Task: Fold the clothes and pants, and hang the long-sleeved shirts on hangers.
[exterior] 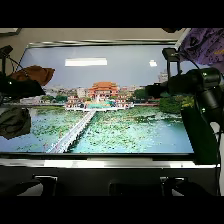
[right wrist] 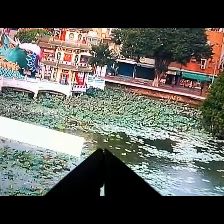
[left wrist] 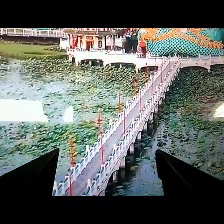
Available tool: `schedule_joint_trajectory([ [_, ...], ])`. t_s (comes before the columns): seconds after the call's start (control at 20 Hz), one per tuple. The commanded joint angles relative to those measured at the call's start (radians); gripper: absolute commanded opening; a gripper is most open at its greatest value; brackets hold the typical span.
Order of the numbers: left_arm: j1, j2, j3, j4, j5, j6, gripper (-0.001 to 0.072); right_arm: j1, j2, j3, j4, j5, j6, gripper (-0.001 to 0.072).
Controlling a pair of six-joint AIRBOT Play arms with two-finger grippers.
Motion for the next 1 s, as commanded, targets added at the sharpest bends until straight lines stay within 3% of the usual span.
schedule_joint_trajectory([
  [0.0, 0.035, -0.002, -0.02, 0.123, -0.014, -0.045, 0.072, 0.001, 0.0, 0.001, 0.0, 0.0, 0.002, 0.0026],
  [0.2, 0.185, -0.002, -0.035, 0.127, 0.005, -0.027, 0.072, 0.001, 0.003, 0.001, -0.007, 0.001, 0.002, 0.0026],
  [0.35, 0.364, 0.0, -0.087, 0.129, 0.092, -0.039, 0.072, 0.001, 0.003, 0.001, -0.009, 0.036, 0.001, 0.0026],
  [0.65, 0.635, -0.003, -0.413, 0.13, 0.414, 0.016, 0.072, 0.001, 0.003, 0.001, -0.011, 0.136, 0.0, 0.0026],
  [0.95, 0.691, -0.078, -0.584, 0.129, 0.709, 0.015, 0.072, 0.001, 0.003, 0.001, -0.01, 0.193, 0.001, 0.0026],
])
